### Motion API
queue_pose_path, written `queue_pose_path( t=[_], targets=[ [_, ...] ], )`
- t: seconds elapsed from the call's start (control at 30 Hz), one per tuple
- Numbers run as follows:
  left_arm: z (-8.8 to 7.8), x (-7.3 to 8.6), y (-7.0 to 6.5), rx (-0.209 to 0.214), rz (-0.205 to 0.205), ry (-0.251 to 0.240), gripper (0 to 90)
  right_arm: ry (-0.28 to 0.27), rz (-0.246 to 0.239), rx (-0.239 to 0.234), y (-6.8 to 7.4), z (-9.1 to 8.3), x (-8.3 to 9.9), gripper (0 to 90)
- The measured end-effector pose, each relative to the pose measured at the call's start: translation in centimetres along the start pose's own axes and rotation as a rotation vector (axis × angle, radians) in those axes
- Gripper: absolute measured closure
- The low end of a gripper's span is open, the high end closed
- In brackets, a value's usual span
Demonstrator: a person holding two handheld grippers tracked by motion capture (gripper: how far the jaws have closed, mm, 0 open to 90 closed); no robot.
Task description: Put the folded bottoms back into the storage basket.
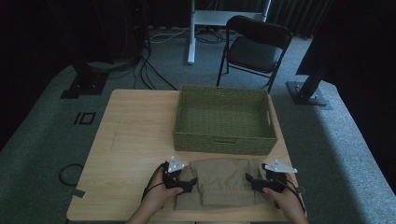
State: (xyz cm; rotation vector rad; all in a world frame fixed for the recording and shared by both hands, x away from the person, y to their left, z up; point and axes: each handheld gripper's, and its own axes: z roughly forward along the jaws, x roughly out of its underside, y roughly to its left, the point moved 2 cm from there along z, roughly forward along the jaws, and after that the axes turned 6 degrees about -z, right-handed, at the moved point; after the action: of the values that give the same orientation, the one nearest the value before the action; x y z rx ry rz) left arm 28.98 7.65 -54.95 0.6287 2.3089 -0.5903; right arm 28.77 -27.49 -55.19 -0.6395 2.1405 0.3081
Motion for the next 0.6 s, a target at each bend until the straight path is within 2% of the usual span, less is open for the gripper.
queue_pose_path(
  t=[0.07,0.17,0.27,0.33,0.4,0.47,0.53,0.6],
  targets=[
    [0.1,0.1,0.0,-0.001,-0.002,0.005,18.8,0.006,-0.001,0.000,0.0,0.1,0.2,13.5],
    [0.5,0.2,-0.2,-0.011,0.020,0.022,18.9,0.024,0.014,0.005,-0.1,0.6,0.6,13.5],
    [1.0,0.3,-0.2,-0.010,0.012,0.032,18.9,0.030,0.018,0.000,-0.1,0.8,0.7,13.5],
    [1.4,0.3,-0.2,-0.017,0.012,0.023,18.8,0.036,0.020,0.001,-0.1,1.0,0.7,13.6],
    [1.6,0.1,-0.4,-0.012,-0.009,0.022,18.7,0.043,0.018,0.000,0.0,1.2,0.9,13.7],
    [1.7,0.0,-0.5,-0.013,-0.013,0.022,17.9,0.049,0.020,-0.003,0.1,1.3,0.9,13.7],
    [1.9,-0.1,-0.6,-0.018,-0.014,0.014,17.6,0.057,0.027,-0.012,0.0,1.4,0.9,14.9],
    [2.2,0.0,-0.8,-0.026,0.003,0.003,17.5,0.069,0.035,-0.020,0.0,1.5,0.9,14.9]
  ],
)
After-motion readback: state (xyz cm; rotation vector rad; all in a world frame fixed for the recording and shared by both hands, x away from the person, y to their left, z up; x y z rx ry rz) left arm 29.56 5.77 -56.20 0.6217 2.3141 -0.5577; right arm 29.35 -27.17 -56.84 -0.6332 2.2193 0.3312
